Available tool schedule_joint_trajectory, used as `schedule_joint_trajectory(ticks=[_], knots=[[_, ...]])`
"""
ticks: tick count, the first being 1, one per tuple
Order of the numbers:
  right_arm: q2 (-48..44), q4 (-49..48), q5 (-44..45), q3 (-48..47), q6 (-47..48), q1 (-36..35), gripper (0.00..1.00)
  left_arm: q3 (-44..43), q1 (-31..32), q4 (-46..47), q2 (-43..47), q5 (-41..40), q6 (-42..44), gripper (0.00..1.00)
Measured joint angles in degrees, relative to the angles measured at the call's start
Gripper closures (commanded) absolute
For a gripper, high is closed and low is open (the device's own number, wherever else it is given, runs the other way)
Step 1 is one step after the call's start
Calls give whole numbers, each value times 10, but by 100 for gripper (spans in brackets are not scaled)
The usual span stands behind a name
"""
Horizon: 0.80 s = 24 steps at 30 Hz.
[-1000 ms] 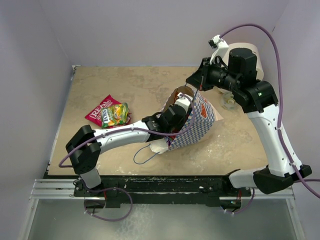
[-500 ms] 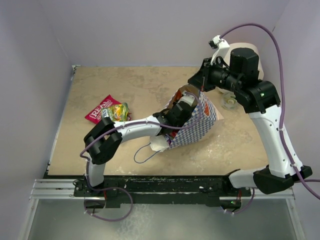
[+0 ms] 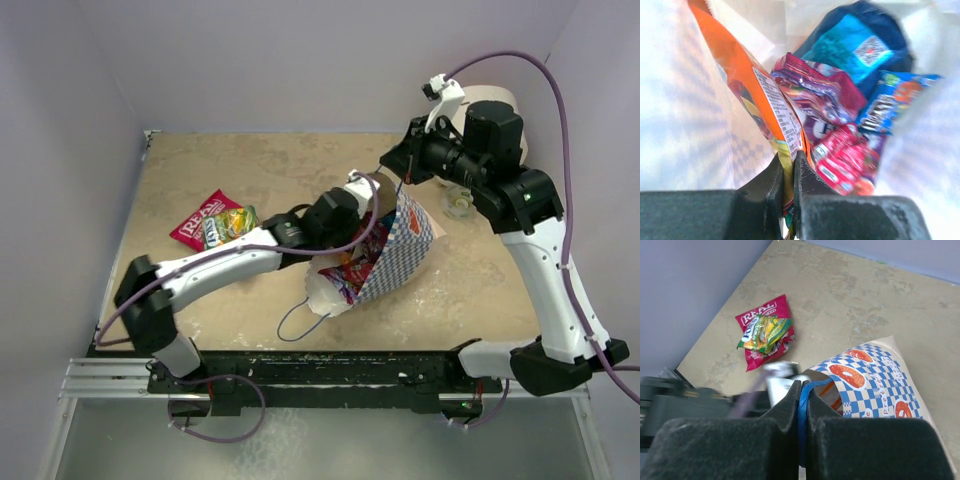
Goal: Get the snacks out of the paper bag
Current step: Take out the snack from the paper bag.
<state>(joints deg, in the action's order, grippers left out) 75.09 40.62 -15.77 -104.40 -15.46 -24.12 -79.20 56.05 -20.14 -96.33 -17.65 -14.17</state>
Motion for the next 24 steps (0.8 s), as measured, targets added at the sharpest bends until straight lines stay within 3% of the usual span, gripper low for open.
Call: schedule_joint_trajectory(ticks=[6,13,19,24], knots=[[-31,-26,16,32,0,2,100,-12,1,-86,158,84,0,100],[-39,-52,19,51,-2,2,100,-73,1,-195,211,187,0,100],[-39,-65,27,57,-3,2,100,-210,1,-287,233,198,-2,100],[-44,-86,29,80,-4,3,100,-358,1,-332,250,146,4,100]])
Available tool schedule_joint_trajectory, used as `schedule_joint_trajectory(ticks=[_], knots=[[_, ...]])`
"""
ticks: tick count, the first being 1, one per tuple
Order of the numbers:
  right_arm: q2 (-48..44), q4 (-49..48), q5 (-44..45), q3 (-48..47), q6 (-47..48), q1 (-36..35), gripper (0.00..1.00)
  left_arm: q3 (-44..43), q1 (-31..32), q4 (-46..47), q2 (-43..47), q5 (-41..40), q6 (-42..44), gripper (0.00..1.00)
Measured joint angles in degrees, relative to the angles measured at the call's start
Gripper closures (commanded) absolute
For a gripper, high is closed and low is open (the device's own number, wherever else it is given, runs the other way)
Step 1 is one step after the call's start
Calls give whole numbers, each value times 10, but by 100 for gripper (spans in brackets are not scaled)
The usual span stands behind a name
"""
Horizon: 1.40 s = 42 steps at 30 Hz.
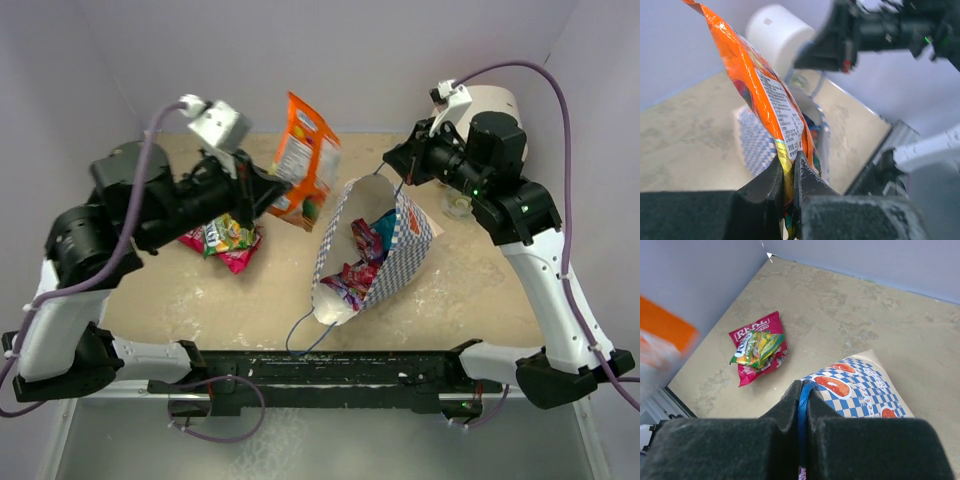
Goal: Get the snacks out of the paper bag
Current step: Take out the snack from the paper bag, then place the snack at the center of the board.
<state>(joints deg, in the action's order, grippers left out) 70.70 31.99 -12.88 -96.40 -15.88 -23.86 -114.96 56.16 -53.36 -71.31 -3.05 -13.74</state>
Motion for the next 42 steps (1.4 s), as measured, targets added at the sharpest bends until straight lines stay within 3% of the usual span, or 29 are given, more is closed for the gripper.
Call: schedule_joint_trajectory(ticks=[7,11,15,19,29,37,42], knots=[[-8,-8,19,3,5,3,100,-62,-11,-65,-14,-278,-6,100],[-8,-10,30,3,12,6,100,-48,-89,-115,-78,-376,-21,100],[-7,-11,31,3,16,11,100,35,-199,-154,-161,-415,-32,100],[-6,-13,28,3,15,18,100,89,-251,-206,-245,-455,-58,100],[-6,-24,-10,13,0,35,100,130,-263,-214,-343,-471,-107,100],[-6,-34,-47,28,-1,58,100,91,-263,-230,-471,-455,-114,100],[-6,-41,-51,30,-1,59,100,81,-263,-271,-508,-456,-136,100]])
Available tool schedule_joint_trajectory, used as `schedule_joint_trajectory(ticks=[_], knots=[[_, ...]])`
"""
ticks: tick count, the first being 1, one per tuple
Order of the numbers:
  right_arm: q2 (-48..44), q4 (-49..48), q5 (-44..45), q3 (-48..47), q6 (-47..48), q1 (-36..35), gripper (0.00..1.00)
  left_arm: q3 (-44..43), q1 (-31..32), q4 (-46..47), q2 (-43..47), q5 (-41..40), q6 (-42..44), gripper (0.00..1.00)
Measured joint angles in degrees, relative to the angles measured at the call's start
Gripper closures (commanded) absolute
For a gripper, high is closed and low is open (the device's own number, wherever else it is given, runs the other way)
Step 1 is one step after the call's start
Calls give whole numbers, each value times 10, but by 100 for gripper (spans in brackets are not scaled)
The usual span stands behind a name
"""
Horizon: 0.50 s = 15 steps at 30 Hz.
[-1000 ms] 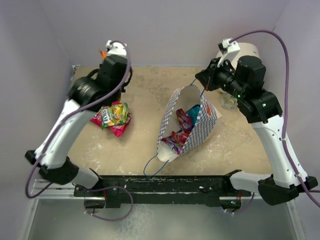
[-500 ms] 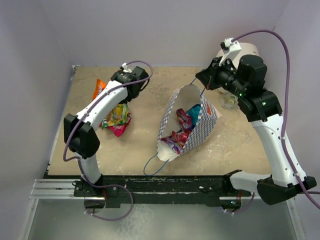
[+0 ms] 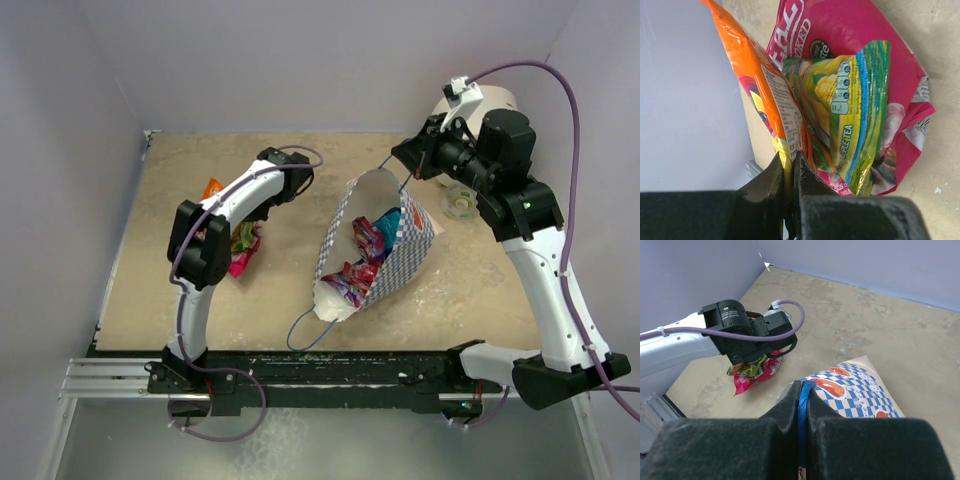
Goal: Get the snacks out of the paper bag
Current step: Place the snack at the center of the board.
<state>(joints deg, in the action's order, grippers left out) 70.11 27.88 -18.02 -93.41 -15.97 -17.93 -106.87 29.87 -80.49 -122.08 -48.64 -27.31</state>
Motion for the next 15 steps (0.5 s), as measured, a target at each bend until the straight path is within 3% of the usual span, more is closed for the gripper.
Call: schedule_joint_trajectory(ticks=[9,15], knots=[[0,-12,-12,11,-1,0,100,-10,0,-17,-6,16,4,100],[0,-13,-21,11,-1,0,100,-8,-1,12,-24,63,33,84]])
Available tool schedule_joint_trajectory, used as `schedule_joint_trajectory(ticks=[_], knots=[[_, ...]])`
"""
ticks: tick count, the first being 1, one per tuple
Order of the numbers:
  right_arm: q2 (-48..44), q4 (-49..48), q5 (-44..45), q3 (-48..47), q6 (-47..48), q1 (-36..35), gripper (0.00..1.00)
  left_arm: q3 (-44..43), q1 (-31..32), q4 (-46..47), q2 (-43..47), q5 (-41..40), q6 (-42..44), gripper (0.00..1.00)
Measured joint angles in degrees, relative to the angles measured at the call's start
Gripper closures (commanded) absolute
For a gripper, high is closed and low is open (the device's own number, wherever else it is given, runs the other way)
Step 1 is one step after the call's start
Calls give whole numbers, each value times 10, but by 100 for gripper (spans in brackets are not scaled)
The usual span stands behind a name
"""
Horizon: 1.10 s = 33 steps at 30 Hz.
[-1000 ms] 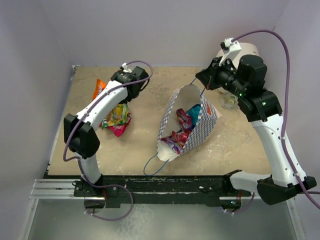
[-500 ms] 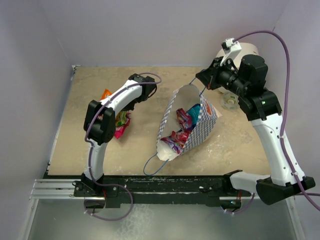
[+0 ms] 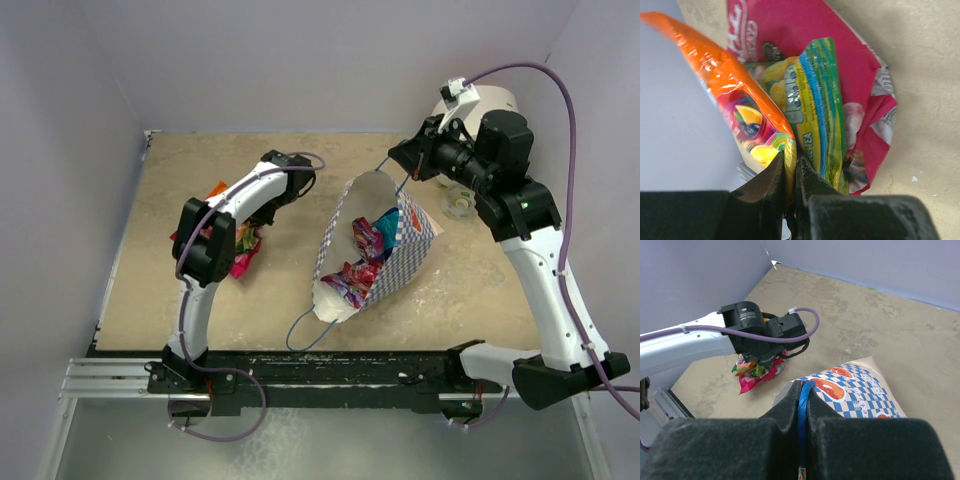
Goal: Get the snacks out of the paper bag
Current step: Place the snack at the center of the board.
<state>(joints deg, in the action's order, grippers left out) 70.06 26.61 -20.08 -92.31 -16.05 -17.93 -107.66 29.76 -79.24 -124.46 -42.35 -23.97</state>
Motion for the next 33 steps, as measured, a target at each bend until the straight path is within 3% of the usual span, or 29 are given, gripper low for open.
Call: schedule_joint_trajectory(ticks=[8,15,19,26,30,33], knots=[[0,0,0,0,1,0,100,18,0,28,-15,51,8,69],[0,0,-4,0,0,0,100,18,-1,28,-4,56,2,47],[0,0,-5,0,0,0,100,18,-1,27,41,68,-12,34],[0,2,-6,0,-2,0,100,-14,-1,18,151,114,-25,21],[0,18,-2,-9,0,0,100,-15,-1,42,225,206,-24,23],[1,37,2,-22,1,0,100,55,-2,133,327,334,-20,29]])
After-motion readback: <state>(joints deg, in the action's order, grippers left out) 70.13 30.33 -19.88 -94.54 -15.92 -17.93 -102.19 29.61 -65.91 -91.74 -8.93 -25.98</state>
